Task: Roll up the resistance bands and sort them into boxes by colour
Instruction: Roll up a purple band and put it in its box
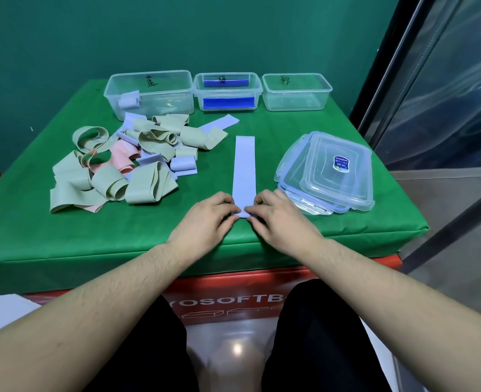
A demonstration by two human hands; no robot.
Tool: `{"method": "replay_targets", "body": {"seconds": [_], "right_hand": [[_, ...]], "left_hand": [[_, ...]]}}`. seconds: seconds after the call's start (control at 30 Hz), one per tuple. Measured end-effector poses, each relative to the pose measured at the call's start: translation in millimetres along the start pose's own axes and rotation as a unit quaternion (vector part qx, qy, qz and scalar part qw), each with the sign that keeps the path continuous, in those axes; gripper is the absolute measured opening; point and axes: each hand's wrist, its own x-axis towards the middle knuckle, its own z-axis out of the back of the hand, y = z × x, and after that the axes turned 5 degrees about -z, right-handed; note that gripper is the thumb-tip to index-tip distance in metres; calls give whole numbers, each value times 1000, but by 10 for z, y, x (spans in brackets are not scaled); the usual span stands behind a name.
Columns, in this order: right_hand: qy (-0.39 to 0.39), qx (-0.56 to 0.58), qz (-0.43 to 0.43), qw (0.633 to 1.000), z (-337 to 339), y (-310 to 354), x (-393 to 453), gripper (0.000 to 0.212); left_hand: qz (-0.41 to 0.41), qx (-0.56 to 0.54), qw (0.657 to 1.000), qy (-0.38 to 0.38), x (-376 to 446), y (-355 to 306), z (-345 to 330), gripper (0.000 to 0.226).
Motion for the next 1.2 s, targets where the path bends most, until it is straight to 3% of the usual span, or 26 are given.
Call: {"method": "replay_targets", "body": {"seconds": [0.23,0.37,0.63,1.2], "right_hand": [[24,103,-52,993,36,-29,51,20],[12,97,-54,994,16,-43,62,9],[16,95,-89,991,-40,-64,165,13],[-39,123,-40,991,-132,-157,84,20]], "left_hand": [[5,-36,999,3,54,52,10,16],[4,-41,999,9,91,73,10,13],[16,-11,1000,4,98,104,-33,22],[44,-49,998,-20,99,131,-87,21]]}}
